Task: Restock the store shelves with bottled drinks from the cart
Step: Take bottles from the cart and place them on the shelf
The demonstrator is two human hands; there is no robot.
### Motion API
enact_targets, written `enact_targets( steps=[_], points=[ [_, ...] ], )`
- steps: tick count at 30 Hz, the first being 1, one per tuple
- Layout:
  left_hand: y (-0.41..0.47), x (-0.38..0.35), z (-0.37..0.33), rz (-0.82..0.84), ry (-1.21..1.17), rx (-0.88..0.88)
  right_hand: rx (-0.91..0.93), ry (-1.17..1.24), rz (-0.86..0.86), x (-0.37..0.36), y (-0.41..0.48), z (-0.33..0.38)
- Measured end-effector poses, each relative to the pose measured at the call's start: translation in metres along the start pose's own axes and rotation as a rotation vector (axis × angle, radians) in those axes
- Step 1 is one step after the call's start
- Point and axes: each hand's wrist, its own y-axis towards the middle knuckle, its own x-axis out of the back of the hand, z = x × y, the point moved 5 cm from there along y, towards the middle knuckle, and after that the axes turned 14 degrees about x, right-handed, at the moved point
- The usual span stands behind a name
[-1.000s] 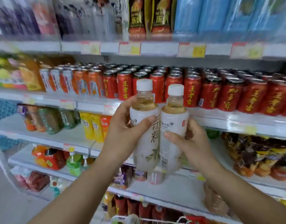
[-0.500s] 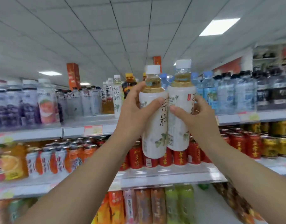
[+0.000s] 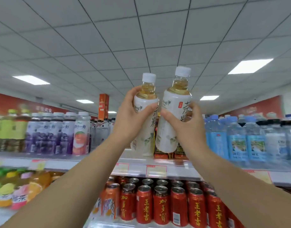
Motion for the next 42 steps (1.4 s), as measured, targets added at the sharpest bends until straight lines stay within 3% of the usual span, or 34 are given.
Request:
enact_targets(
  steps=[7,17,25,31,38,42],
  points=[
    [0.032,0.045,0.045,-0.042,0.020,0.027,-0.012,-0.008,-0.005,-0.067,-0.004,-0.039],
    [0.099,0.074,0.151,0.059,-0.025,0.105,0.000,-0.184,-0.032,-0.143,-0.008,-0.115],
    [0.126,0.061,0.223,0.227,-0.159,0.236,-0.019,-0.386,-0.117,-0.155,-0.016,-0.159],
    [0.137,0.050,0.239,0.384,-0.189,0.336,-0.119,-0.454,-0.156,-0.156,-0.016,-0.179],
    [0.147,0.042,0.252,0.578,-0.090,0.397,-0.245,-0.647,-0.007,-0.155,-0.016,-0.190],
    [0.138,0.046,0.246,0.511,0.012,0.284,-0.189,-0.738,0.204,-0.153,-0.030,-0.173]
  ],
)
